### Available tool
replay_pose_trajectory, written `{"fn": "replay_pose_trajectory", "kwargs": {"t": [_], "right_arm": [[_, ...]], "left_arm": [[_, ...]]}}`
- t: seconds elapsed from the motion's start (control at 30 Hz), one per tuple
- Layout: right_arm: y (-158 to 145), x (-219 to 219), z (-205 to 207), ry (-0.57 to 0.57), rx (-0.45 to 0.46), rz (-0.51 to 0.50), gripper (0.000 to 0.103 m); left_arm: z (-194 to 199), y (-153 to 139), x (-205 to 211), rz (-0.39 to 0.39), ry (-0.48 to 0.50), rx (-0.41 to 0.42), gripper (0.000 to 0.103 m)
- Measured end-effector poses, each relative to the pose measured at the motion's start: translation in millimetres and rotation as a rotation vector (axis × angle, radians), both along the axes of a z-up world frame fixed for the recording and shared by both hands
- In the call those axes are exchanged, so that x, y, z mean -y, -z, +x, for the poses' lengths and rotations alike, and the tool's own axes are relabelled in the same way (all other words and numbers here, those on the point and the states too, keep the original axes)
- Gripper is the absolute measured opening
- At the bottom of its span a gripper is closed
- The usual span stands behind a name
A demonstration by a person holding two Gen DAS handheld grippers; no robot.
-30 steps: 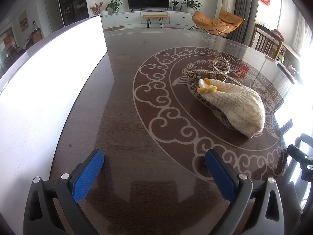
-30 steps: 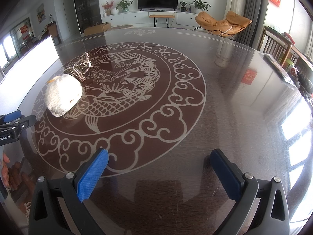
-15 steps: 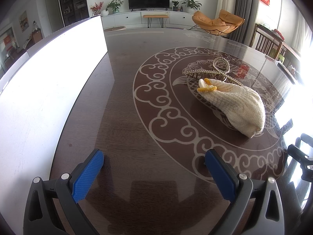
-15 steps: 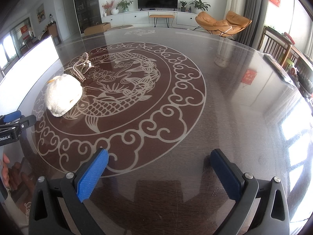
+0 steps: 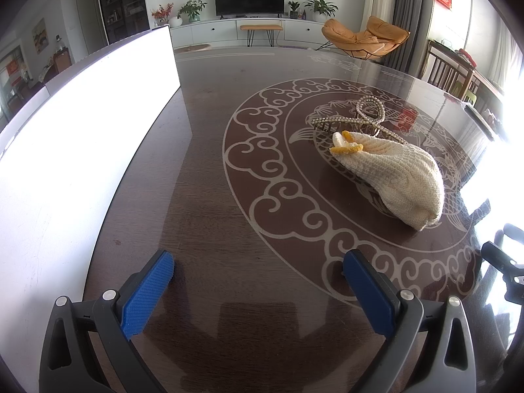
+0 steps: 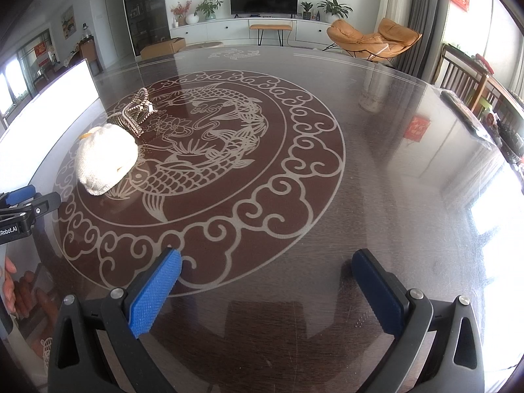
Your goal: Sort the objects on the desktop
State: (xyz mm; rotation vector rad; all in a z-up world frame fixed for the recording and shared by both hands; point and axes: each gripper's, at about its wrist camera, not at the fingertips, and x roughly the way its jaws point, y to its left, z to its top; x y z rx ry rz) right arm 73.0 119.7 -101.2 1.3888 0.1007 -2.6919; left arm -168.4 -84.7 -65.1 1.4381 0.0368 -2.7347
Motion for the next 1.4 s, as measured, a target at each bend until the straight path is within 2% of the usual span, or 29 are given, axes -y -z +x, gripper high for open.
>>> {"fn": "replay_pose_trajectory", "kwargs": {"t": [1.4], "right_arm": [[-0.9,-0.3,0.4,-0.001,0.0,0.0,0.103]], "left_arm": [[-0.2,0.7,-3.5,0.005,0.001,-0.003,0.103]]}}
